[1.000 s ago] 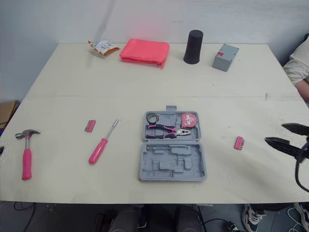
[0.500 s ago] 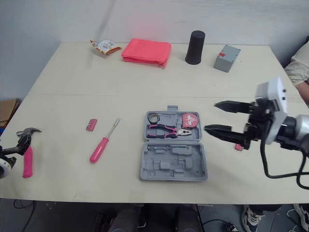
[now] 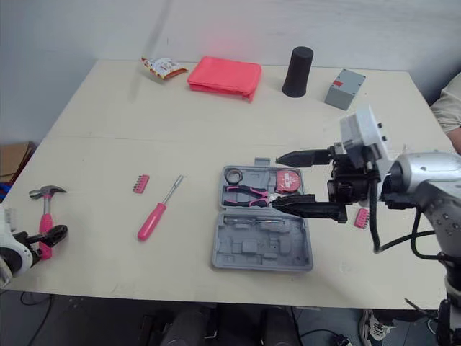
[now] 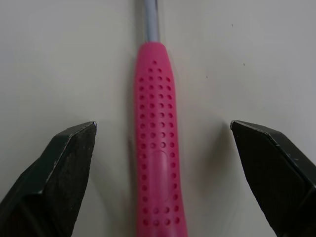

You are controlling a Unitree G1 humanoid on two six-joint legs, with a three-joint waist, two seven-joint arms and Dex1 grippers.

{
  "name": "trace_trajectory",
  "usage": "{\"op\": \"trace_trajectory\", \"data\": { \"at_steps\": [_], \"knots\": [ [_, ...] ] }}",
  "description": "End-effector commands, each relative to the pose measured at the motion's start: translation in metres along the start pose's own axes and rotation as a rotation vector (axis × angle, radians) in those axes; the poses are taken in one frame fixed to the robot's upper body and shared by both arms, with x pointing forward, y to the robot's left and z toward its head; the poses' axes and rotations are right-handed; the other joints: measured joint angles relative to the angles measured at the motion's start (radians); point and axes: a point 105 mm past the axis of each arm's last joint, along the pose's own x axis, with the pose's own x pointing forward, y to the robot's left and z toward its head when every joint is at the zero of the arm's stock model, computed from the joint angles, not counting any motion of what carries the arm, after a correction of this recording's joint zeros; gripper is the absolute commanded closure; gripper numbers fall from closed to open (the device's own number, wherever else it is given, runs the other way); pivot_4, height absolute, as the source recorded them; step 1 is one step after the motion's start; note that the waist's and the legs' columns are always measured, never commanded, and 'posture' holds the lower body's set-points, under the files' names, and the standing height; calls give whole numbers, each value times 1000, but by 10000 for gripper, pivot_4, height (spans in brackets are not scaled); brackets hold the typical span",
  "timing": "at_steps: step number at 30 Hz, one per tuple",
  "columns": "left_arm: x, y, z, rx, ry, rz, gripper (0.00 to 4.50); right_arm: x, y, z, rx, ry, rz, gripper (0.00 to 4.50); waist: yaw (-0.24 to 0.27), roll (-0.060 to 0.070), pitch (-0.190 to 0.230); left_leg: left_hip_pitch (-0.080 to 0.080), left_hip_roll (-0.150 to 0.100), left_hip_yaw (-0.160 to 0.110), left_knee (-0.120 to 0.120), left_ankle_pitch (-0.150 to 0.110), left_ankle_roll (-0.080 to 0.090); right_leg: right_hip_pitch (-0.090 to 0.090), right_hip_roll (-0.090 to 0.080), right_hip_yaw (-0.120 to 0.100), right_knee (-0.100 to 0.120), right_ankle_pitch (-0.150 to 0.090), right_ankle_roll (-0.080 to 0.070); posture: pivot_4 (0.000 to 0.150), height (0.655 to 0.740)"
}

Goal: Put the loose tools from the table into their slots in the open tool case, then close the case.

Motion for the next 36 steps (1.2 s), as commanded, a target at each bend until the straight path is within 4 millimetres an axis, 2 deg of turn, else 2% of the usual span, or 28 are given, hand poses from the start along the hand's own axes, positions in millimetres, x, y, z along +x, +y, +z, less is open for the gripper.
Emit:
{"op": "trace_trajectory", "data": {
  "at_steps": [1, 3, 6, 10, 12, 13, 16, 20, 22, 24, 27, 29, 34, 36],
  "knots": [
    [8, 8, -3, -54, 4, 39, 966, 4, 5, 15, -74, -38, 7, 0, 0, 0, 0, 0, 0, 0, 0, 0, 0, 0, 0, 0, 0, 0, 0, 1500, 7361],
    [15, 10, -11, -65, 25, 32, 966, 7, 1, 15, -79, -53, -16, 0, 0, 1, 0, 1, 0, 0, -1, 2, -1, -1, 0, 0, 1, 0, 0, 1500, 7361],
    [19, 4, -25, -13, 72, 4, 9102, 8, -3, 18, -73, -78, -46, 0, 0, 5, -2, 2, 0, 0, -2, 3, -2, -1, 0, 0, 2, 0, 0, 1500, 7361],
    [18, 6, -26, 39, 72, 19, 26773, 8, 1, 15, -60, -73, -42, 0, 0, 6, -3, 2, 0, 1, -2, 3, -1, -1, 0, 1, 2, 0, 0, 1500, 7361],
    [18, 8, -20, 45, 52, 25, 34761, 8, 2, 13, -56, -66, -42, 0, 0, 7, -3, 2, 0, 1, -2, 3, -1, -1, 0, 1, 2, 0, 0, 1500, 7361],
    [18, 6, -9, 87, 9, 11, 38853, 8, 2, 12, -57, -54, -44, 0, 0, 7, -3, 2, 0, 1, -2, 3, -1, -1, 0, 1, 2, 0, 0, 1500, 7361],
    [15, -13, 23, 230, -135, -62, 39435, 8, 0, 4, -80, -14, -59, 0, 0, 7, -3, 2, 0, 1, -3, 3, -1, -2, 0, 1, 2, 0, -1, 1500, 7361],
    [2, -67, 63, 376, -299, -276, 39436, 7, 0, 2, -78, -8, -49, 0, 5, 2, -1, -1, 0, 1, -2, 3, 0, -3, -1, 1, 1, 1, -2, 1500, 7361],
    [-15, -112, 81, 501, -372, -464, 39436, 6, 1, 3, -77, -4, -49, 0, 4, -3, 1, -2, 0, 0, -2, 3, 0, -3, -1, 0, 1, 2, -3, 1500, 7361],
    [-31, -156, 87, 626, -384, -669, 39436, 2, 3, 0, -70, 19, -55, 0, 4, -3, 1, -3, 0, -1, -2, 3, 0, -3, -1, -1, 0, 4, -4, 1500, 7361],
    [-46, -196, 80, 709, -325, -874, 39436, -5, 5, -7, -59, 65, -77, 0, 0, -2, 0, -4, -1, 1, -2, 4, 0, -2, -1, 0, -1, 6, -3, 1500, 7361],
    [-59, -226, 65, 840, -268, -1040, 39436, -14, 8, -18, -41, 122, -103, 0, -2, -2, 0, -3, -1, 2, -2, 4, 2, -2, 0, 0, -1, 6, -3, 1500, 7361],
    [-71, -278, 31, 1083, -145, -1308, 39436, -32, 19, -39, 21, 204, -176, 0, 3, -2, 1, -4, 2, 4, -3, 5, 1, -3, 5, 0, -2, 6, -3, 1500, 7361],
    [-73, -293, 20, 1139, -97, -1375, 39436, -35, 23, -43, 35, 219, -193, 0, 3, -1, 1, -4, 2, 4, -2, 6, 3, -3, 6, 0, -1, 6, -3, 1500, 7361]
  ]
}}
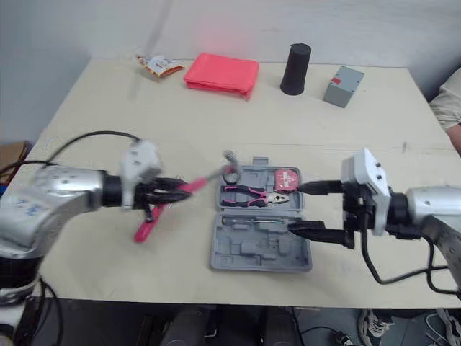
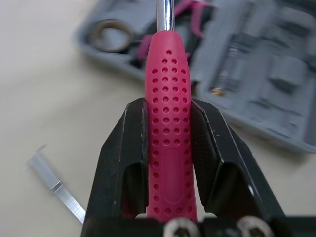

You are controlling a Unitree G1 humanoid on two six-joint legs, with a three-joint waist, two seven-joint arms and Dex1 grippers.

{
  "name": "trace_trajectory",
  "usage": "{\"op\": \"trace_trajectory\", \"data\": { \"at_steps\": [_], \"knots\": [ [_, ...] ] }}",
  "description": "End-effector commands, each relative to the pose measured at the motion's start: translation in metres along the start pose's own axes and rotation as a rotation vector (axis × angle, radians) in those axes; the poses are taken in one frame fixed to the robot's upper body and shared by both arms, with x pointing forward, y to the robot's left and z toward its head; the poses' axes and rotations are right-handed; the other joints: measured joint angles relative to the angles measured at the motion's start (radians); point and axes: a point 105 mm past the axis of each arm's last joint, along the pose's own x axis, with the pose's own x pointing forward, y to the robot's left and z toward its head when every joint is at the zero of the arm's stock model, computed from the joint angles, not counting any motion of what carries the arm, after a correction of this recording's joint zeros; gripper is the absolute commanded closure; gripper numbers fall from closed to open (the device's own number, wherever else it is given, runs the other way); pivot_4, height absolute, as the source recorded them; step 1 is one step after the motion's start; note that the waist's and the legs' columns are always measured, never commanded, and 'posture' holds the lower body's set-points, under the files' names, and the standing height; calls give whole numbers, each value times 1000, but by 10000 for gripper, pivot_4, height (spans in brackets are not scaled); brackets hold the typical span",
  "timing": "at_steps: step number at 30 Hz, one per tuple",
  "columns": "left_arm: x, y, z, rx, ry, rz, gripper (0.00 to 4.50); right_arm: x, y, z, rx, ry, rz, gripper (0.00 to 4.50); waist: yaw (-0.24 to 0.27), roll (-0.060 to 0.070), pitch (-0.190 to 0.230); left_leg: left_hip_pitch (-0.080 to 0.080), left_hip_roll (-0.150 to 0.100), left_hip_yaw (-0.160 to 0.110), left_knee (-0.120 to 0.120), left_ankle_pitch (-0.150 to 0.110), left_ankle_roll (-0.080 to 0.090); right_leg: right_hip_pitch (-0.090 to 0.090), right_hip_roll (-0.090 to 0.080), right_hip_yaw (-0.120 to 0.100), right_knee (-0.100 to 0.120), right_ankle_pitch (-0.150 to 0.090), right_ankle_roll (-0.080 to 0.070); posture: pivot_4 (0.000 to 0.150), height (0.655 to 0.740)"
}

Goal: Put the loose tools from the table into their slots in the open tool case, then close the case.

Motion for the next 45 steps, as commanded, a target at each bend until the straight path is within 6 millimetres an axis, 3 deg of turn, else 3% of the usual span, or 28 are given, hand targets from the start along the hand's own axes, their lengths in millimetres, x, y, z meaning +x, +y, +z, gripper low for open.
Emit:
{"op": "trace_trajectory", "data": {
  "at_steps": [1, 7, 14, 31, 35, 38, 42, 45],
  "knots": [
    [23, -14, 12, 101, 26, -137, 39436, -8, 9, 6, -53, 16, -28, 0, -3, 0, 0, 0, 0, 1, 1, 1, 0, 0, 0, 1, 0, 0, 0, 1500, 7361],
    [67, -43, 12, 164, 152, -289, 39436, -18, 15, -5, 3, 48, -65, 0, -2, 0, 0, 1, -1, 0, 1, 3, 3, 1, -2, 2, 1, 1, 2, 1500, 7361],
    [98, -44, 10, 174, 242, -274, 39436, -19, 14, -9, 20, 35, -92, 0, 0, 0, 0, 1, -1, -2, 2, 4, 3, 2, -2, 0, 2, 1, 1, 1500, 7361],
    [108, -48, 19, 262, 243, -226, 39436, -16, 8, -5, 5, -19, -113, 0, 6, 0, 0, 2, -3, -8, 5, 4, 3, 9, -3, -4, 1, 1, 2, 1500, 7361],
    [104, -48, 34, 255, 179, -226, 20691, -14, 9, -7, 6, -19, -109, 0, 7, 0, 0, 2, -3, -8, 5, 4, 3, 9, -3, -5, 1, 1, 2, 1500, 7361],
    [89, -45, 65, 247, 4, -243, 8152, -16, 8, -8, 4, -14, -111, 0, 9, 0, 0, 2, -3, -8, 5, 4, 3, 9, -3, -5, 1, 1, 1, 1500, 7361],
    [83, -34, 72, 215, -216, -223, 8152, -20, 3, -12, 5, -3, -122, 0, 5, 1, -1, 4, -3, -10, 5, 4, 3, 13, -4, -7, -1, 1, 2, 1500, 7361],
    [88, -38, 55, 139, -302, -270, 17795, -20, -1, -14, 7, 1, -131, 0, 3, 1, -1, 6, -3, -10, 5, 4, 3, 15, -4, -8, -1, 1, 1, 1500, 7361]
  ]
}}
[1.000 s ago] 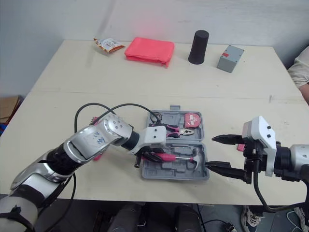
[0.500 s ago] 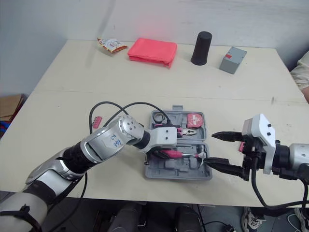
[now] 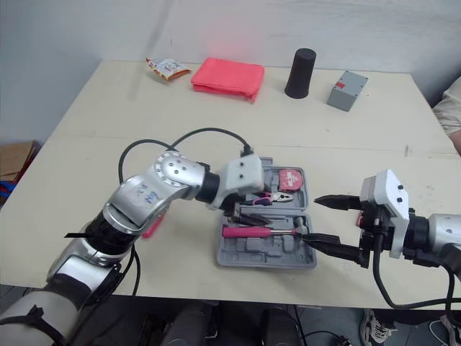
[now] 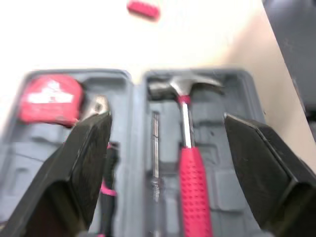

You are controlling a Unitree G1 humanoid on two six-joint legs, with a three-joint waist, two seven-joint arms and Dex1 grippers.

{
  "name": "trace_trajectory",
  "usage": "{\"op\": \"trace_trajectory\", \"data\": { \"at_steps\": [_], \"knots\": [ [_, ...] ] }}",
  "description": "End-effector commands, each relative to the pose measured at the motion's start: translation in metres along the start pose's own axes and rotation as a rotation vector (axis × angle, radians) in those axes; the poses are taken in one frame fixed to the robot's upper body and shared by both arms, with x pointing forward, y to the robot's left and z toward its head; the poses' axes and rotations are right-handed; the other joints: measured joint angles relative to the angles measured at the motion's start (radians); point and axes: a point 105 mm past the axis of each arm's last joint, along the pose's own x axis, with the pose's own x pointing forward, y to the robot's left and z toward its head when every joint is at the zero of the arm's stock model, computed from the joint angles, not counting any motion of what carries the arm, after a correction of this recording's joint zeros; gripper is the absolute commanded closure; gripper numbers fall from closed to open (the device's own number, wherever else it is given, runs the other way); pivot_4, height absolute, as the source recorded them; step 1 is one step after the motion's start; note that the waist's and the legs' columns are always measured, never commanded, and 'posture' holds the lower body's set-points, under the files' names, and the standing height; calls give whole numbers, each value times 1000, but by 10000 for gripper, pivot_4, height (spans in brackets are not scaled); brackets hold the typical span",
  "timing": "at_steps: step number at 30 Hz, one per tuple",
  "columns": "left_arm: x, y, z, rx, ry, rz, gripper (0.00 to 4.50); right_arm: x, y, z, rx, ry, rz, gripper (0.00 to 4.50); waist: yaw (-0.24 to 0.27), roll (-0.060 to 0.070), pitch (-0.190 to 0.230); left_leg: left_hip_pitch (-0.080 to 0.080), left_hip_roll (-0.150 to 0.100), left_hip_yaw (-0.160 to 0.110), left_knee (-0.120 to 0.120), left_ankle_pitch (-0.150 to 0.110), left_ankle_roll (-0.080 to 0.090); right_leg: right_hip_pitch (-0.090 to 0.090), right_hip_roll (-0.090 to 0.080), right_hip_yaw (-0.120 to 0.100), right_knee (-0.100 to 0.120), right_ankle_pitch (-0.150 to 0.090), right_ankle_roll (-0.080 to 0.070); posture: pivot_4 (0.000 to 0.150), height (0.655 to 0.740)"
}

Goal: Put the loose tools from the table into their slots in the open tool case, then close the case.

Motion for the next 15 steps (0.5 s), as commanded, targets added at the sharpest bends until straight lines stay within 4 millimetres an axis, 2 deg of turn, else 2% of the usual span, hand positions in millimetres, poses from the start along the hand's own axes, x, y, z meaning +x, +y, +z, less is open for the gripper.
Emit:
{"op": "trace_trajectory", "data": {
  "at_steps": [1, 4, 6, 9, 15],
  "knots": [
    [6, -12, -10, -36, -125, -62, 22255, -1, -3, 2, -27, -4, -3, 0, 0, 0, 0, -1, 0, 0, 0, 0, 0, 0, 0, 0, 0, 0, 0, 1500, 7361],
    [14, -22, -20, -67, -169, -106, 36167, -1, -4, 1, -26, -3, -5, 0, 2, 0, 0, -1, 0, -1, 1, 0, 0, 0, 0, -1, 0, 0, 0, 1500, 7361],
    [23, -20, -32, -57, -149, -73, 44659, -1, -5, 0, -24, 0, -6, 0, 9, 0, 0, -1, -1, -2, 2, 0, 0, 0, 0, -2, 0, 0, 0, 1500, 7361],
    [34, -21, -47, -15, -95, -48, 44659, -1, -5, -1, -24, 4, -10, 0, 17, 0, 0, -1, -1, -2, 4, -1, 1, 1, -1, -2, -2, 0, 0, 1500, 7361],
    [42, -29, -58, -33, -65, -70, 44659, -2, -7, -3, -26, 8, -27, 0, 18, 0, 0, -2, -1, -2, 4, -1, 2, 1, -1, -3, -1, 0, 1, 1500, 7361]
  ]
}}
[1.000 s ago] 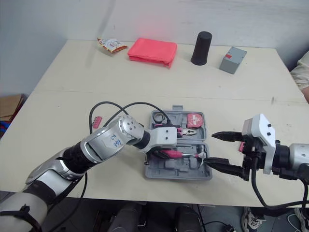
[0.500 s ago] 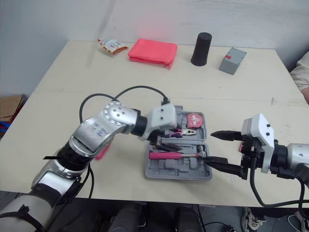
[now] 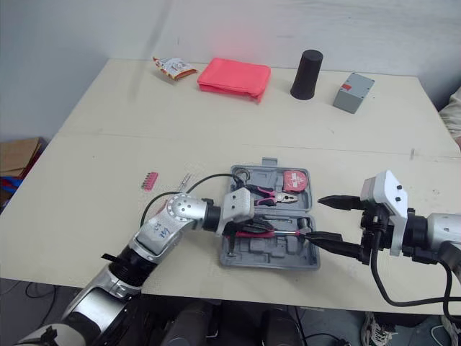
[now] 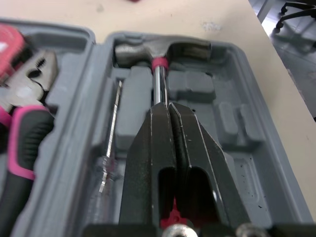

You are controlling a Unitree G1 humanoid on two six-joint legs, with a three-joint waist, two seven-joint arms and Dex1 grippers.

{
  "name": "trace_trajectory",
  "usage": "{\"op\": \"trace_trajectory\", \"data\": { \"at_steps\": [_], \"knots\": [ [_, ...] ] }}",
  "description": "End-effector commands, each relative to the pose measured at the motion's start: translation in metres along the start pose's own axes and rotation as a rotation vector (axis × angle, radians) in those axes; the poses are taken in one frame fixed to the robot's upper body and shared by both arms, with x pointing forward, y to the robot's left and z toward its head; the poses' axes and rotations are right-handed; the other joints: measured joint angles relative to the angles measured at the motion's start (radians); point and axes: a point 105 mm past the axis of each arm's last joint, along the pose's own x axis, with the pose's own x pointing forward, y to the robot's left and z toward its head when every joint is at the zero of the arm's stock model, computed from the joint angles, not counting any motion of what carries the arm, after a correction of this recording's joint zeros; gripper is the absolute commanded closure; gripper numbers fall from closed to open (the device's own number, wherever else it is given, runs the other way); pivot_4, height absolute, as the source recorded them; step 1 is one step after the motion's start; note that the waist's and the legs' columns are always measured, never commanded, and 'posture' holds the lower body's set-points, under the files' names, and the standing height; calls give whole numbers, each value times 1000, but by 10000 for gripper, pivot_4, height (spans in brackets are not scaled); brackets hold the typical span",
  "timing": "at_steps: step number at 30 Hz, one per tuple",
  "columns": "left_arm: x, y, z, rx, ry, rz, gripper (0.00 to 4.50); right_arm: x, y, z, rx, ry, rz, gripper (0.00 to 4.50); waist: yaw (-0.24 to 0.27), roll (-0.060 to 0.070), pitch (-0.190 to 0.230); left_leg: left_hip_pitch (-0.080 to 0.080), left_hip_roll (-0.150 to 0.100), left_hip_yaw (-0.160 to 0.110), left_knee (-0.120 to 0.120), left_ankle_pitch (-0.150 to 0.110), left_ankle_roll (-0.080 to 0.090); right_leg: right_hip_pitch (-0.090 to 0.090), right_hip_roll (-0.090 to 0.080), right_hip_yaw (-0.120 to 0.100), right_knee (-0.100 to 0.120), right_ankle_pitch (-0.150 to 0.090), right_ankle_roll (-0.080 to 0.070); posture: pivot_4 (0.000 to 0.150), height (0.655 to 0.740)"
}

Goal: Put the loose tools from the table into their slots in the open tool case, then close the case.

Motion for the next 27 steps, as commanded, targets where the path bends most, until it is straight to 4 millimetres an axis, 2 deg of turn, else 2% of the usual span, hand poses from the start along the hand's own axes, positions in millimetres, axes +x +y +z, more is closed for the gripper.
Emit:
{"op": "trace_trajectory", "data": {
  "at_steps": [1, 13, 17, 22, 27],
  "knots": [
    [6, -3, 1, 36, 2, -4, 44659, -3, -1, 4, -30, -12, -19, 0, 0, 0, 0, 0, 0, 0, 0, 0, 0, 0, 0, 0, 0, 0, 0, 1500, 7361],
    [9, 0, -6, -10, 37, 12, 44659, -4, 0, 0, -19, -11, -33, 0, 0, 0, 0, 0, 0, -1, 1, 0, 0, 2, 0, -1, -1, 0, 0, 1500, 7361],
    [12, -2, -34, -26, 203, -10, 44659, -4, 1, -1, -16, -8, -36, 0, 3, 0, 0, 0, 0, -3, 4, 0, 1, 3, 0, -3, -1, 0, 0, 1500, 7361],
    [1, -8, -77, -103, 469, -17, 44659, -5, 3, -4, -8, -6, -40, 0, 2, 0, -5, 1, 0, -4, 6, -1, 1, 5, -1, -3, -1, 0, 0, 1500, 7361],
    [3, -6, -88, -167, 551, 6, 44659, -5, 4, -5, -4, -4, -46, 0, -1, 1, -21, 11, 3, -6, 5, -6, -1, 19, 1, -4, -8, 0, 0, 1500, 7361]
  ]
}}
